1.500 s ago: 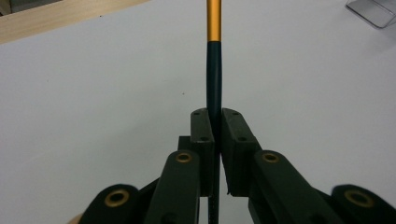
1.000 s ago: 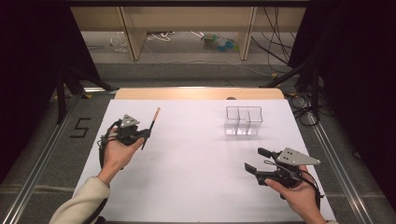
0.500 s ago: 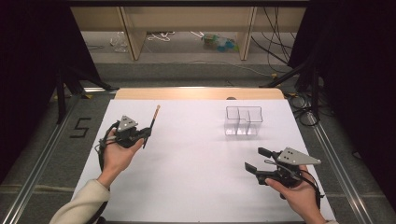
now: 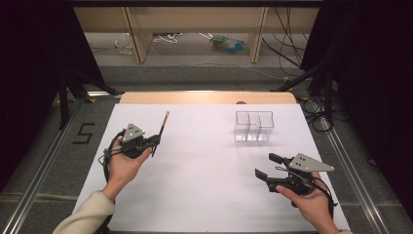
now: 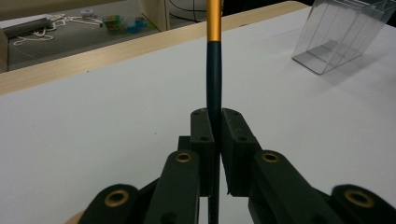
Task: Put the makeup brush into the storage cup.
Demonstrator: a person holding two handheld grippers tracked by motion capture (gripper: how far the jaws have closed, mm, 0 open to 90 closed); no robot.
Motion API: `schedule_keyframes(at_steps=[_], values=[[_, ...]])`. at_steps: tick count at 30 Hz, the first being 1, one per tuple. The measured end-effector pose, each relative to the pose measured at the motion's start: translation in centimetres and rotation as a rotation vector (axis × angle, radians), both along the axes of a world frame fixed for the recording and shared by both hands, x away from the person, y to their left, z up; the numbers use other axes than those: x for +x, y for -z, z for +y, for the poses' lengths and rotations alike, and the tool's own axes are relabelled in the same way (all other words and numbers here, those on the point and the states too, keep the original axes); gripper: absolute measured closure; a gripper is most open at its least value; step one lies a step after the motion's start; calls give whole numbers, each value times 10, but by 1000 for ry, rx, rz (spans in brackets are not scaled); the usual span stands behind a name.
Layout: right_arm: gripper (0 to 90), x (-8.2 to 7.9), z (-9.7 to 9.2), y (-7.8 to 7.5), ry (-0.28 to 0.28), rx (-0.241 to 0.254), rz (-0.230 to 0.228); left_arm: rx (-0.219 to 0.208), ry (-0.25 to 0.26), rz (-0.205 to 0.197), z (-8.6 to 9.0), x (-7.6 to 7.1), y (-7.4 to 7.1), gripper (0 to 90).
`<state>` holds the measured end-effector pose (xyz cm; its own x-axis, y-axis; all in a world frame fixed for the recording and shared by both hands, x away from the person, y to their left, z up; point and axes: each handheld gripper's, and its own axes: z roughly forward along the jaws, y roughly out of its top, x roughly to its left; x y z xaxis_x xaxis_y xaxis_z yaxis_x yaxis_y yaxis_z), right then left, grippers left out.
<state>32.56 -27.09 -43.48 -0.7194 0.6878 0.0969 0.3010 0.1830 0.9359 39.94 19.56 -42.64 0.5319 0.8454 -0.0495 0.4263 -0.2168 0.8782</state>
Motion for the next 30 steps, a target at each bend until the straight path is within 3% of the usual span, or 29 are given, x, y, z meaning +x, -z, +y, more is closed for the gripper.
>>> schedule_keyframes(at_steps=[6,8,9,11,12,13,15,17,20,30], values=[[229,2,2,0,-5,17,2,-9,14,-13,-4,-5,-1,839],[230,4,3,0,-7,14,-17,-4,23,-18,-5,-6,-1,839],[229,3,4,0,-9,27,-2,-13,24,-24,-6,-7,-1,839],[229,4,3,0,-8,3,-7,-18,25,-24,-7,-8,-2,838],[229,5,5,1,-11,25,-10,-20,24,-26,-7,-9,-2,839],[229,4,5,1,-9,22,12,-20,26,-27,-7,-9,-2,838],[229,5,5,1,-9,11,1,-26,31,-29,-8,-11,-2,838],[229,7,8,2,-15,32,-19,-20,40,-34,-8,-12,-2,838],[229,7,10,2,-20,35,-11,-37,44,-34,-10,-15,-2,838],[230,9,11,0,-14,35,-11,-35,69,-44,-14,-21,-4,838]])
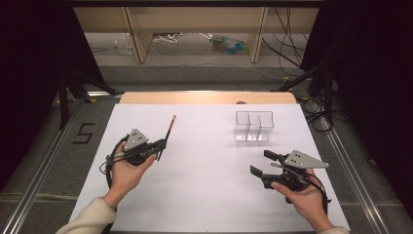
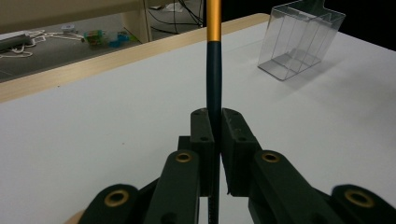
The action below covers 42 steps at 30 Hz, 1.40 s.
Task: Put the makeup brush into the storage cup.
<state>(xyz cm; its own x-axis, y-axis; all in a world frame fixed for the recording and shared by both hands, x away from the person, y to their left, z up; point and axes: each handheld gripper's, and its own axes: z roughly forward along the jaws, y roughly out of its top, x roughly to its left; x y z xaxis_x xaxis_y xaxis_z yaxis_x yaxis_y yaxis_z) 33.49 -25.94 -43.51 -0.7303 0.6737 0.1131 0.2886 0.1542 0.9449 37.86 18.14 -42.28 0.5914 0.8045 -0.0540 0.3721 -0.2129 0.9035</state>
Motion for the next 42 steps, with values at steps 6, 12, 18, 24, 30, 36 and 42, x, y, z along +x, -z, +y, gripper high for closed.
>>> schedule_keyframes(at_steps=[6,12,18,24,30,36,42], values=[[231,1,2,-2,5,-12,-3,-12,13,-2,-5,-5,-1,838],[233,2,7,-2,1,-15,3,-13,24,-8,-7,-8,-2,838],[233,5,11,-1,-8,-10,-22,-21,35,-7,-10,-11,-2,838],[235,5,14,-1,-11,-5,-8,-15,55,-11,-15,-15,-2,838],[235,7,17,-1,-19,11,-20,-20,65,-4,-19,-18,-3,838],[236,9,23,-1,-14,4,-26,-21,76,-7,-21,-20,-3,838],[236,11,29,-2,-28,20,-17,-23,85,-10,-25,-22,-3,838]])
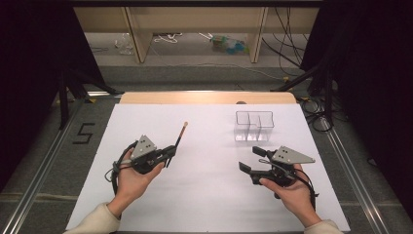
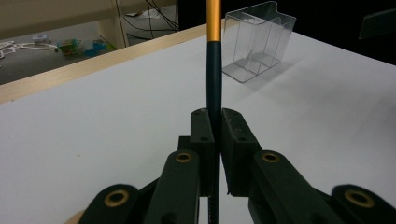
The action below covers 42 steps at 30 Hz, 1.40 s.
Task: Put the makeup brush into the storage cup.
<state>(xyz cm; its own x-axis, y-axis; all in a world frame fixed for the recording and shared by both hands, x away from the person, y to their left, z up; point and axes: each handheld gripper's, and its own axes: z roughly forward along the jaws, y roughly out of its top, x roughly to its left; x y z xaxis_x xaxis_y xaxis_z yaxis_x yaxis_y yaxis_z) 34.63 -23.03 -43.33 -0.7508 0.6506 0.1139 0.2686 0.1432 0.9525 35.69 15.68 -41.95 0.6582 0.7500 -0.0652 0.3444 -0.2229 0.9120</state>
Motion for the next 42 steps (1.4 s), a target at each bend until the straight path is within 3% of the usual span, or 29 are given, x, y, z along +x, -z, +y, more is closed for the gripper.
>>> schedule_keyframes(at_steps=[5,6,7,8,9,14,16,17,19,20,23,25,26,27,32,33,34,35,42], values=[[236,1,3,-1,-6,9,2,3,19,4,-5,-2,1,838],[236,3,3,-1,-5,0,-25,4,22,3,-7,-3,1,838],[237,2,4,-1,-6,8,-6,4,24,5,-8,-3,1,838],[237,1,2,-3,5,-31,8,2,26,6,-9,-4,2,838],[237,2,5,-2,-4,-1,0,2,29,7,-10,-4,2,838],[237,3,7,-2,-11,9,10,5,47,8,-13,-5,2,838],[237,5,7,-2,-9,3,-25,12,55,0,-14,-5,2,838],[237,4,7,-3,-6,2,3,6,52,7,-15,-6,2,838],[237,4,8,-2,-6,2,-4,10,59,1,-16,-6,2,838],[237,4,9,-4,-17,-1,16,4,54,5,-17,-6,2,838],[237,5,11,-3,-17,8,-9,1,61,7,-19,-7,3,838],[237,5,13,-3,-23,20,2,4,65,10,-20,-8,3,838],[237,4,11,-5,-16,-20,20,3,67,8,-21,-8,3,838],[237,6,15,-3,-29,24,3,2,73,10,-22,-9,3,838],[239,6,18,-4,-34,17,5,-5,86,13,-26,-10,3,838],[239,8,18,-4,-35,10,-26,-3,87,11,-26,-10,3,838],[239,8,18,-4,-35,10,-26,4,83,11,-26,-11,3,838],[239,7,19,-4,-36,16,3,2,85,10,-27,-11,3,838],[239,8,23,-5,-44,25,-3,-5,93,13,-30,-12,3,838]])
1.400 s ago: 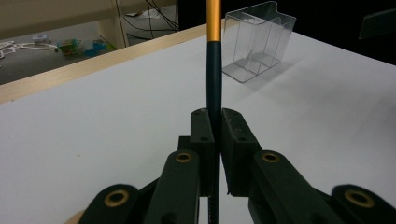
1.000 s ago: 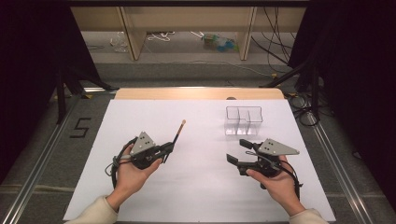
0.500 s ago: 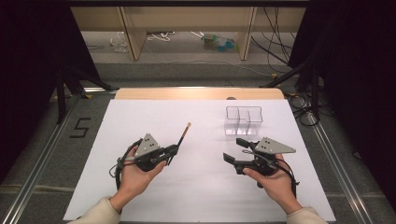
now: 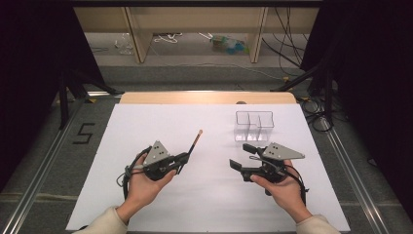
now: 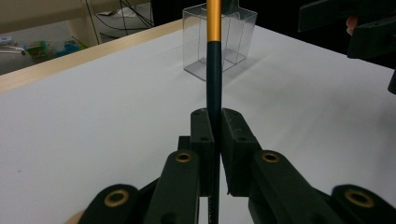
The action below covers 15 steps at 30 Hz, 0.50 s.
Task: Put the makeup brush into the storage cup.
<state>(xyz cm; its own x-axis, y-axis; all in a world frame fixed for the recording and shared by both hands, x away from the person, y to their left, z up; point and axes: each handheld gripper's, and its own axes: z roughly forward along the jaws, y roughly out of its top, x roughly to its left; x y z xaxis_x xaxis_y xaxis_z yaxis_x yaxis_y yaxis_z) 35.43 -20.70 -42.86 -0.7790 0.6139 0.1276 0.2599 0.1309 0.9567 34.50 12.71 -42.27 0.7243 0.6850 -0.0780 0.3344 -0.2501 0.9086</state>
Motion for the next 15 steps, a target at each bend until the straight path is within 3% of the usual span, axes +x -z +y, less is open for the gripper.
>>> schedule_keyframes(at_steps=[1,15], values=[[239,0,0,-1,3,-16,0,-2,3,3,-1,0,0,838],[241,2,8,-2,-9,-3,-3,3,38,-2,-12,-5,1,838]])
